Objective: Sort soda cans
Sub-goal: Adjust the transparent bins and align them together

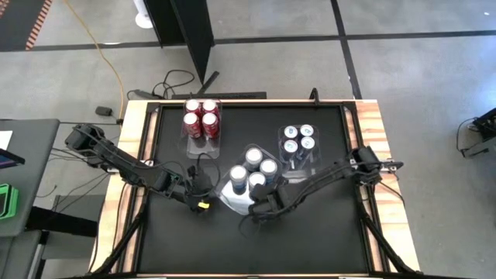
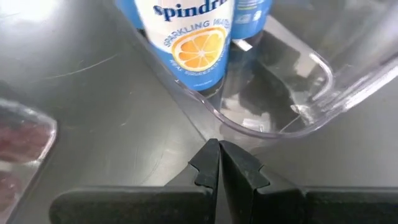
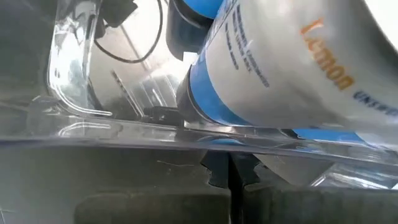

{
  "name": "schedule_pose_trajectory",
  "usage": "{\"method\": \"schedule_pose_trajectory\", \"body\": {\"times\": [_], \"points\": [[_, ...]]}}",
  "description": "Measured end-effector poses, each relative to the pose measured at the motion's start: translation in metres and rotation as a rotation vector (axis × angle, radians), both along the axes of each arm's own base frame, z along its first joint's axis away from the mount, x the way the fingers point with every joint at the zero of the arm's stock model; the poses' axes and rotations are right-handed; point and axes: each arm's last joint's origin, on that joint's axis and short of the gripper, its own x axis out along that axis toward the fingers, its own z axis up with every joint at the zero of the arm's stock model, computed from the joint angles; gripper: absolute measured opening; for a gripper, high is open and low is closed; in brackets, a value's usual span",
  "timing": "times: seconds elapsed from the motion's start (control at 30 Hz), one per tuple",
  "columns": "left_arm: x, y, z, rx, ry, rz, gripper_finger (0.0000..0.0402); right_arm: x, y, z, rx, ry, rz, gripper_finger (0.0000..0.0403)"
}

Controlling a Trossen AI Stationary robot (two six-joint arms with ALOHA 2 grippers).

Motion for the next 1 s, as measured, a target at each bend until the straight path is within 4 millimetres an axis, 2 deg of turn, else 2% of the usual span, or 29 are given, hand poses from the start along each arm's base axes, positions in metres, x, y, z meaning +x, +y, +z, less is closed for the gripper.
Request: {"method": "schedule_pose_trajectory", "body": {"times": [1.0], "points": [[0.000,0.000,-0.001,0.001,0.012,-0.027,0.0015,0.016,-0.058,0.000,-0.072,0.072,0.066,0.0002]]}}
